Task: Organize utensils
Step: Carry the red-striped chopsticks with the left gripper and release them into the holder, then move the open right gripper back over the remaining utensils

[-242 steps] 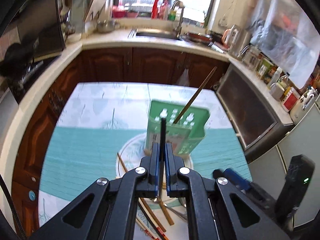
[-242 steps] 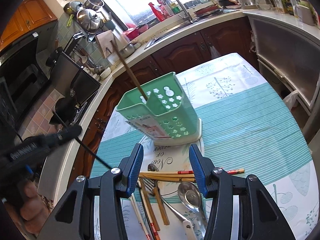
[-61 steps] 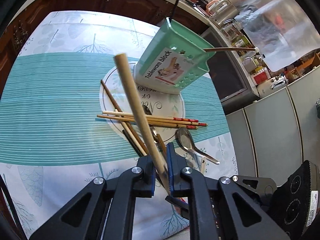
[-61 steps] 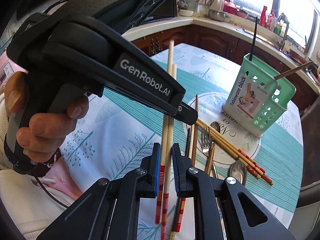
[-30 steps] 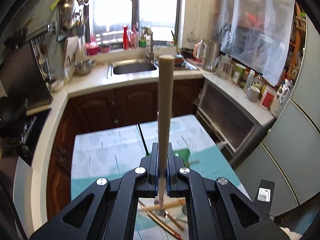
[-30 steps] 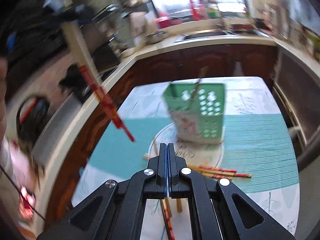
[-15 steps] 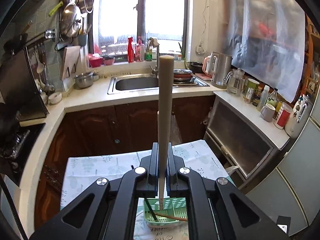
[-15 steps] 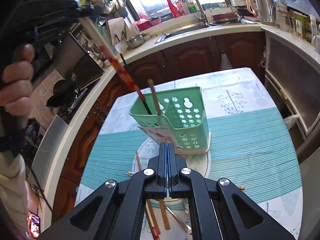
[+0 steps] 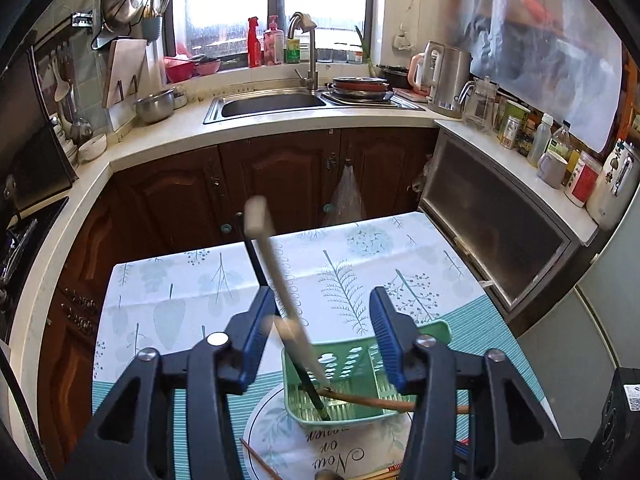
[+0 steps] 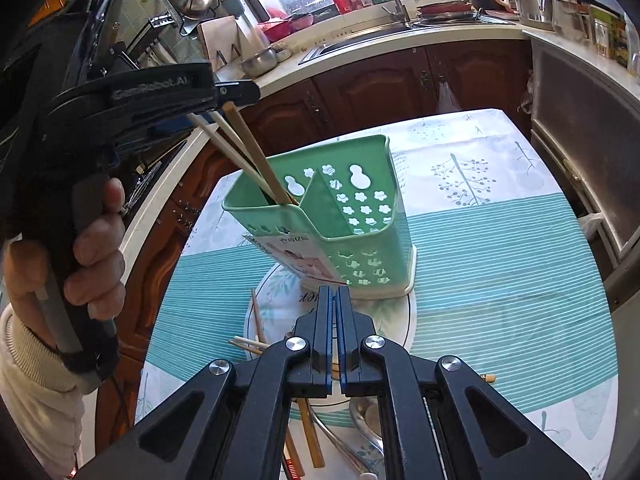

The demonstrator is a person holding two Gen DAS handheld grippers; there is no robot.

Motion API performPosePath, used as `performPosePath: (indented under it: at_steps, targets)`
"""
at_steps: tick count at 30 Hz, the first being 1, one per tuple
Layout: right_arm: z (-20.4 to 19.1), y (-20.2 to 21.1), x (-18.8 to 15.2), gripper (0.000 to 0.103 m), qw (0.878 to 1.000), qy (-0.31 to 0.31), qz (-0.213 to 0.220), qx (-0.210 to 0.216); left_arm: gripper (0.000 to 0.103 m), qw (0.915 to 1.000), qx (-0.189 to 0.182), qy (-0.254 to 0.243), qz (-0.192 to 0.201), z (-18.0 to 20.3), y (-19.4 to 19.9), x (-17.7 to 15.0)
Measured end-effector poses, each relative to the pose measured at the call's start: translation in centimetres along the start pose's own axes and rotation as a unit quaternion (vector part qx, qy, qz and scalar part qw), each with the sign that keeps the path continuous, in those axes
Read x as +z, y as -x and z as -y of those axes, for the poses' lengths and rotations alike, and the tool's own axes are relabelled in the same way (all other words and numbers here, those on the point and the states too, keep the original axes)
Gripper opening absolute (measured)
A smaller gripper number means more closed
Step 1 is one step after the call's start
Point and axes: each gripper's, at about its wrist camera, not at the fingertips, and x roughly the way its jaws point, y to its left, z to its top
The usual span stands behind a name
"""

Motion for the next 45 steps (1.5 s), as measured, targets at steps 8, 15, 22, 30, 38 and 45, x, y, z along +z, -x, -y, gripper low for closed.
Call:
performPosePath:
  at_steps: [8, 15, 22, 30, 38, 45]
  targets:
    - [-0.3, 0.1, -0.2, 0.005, 1.000, -0.002, -0.001, 0.001, 0.055, 0.9991, -0.030, 0.023, -0.017, -1.4, 3.4, -0.3]
    - [-1.2, 1.1, -0.6, 0.006, 1.000, 0.002, 0.001, 0.005, 0.055, 0.9976, -0.030, 0.062, -0.004, -4.3, 7.8, -0.9]
    - [-2.4, 1.7, -1.8, 0.006, 1.000, 0.016, -0.008, 0.010, 0.055, 0.9964, -0.018, 0.081, 0.018, -5.9, 12.2, -3.5]
    - [-3.5, 2.1, -3.7, 0.014, 0.999, 0.033, -0.029, 0.012, 0.055, 0.9921, -0.002, 0.122, -0.027, -7.7, 13.2, -8.9]
    - [-4.9, 1.1, -5.7, 0.020, 0.994, 0.086, -0.072, -0.001, 0.056, 0.9866, -0.021, 0.107, -0.121, -6.7, 10.2, -15.9]
    - [-4.8, -1.6, -6.2, 0.021, 0.981, 0.151, -0.123, -0.012, 0.055, 0.9659, -0.076, 0.146, -0.200, -7.1, 5.8, -20.9]
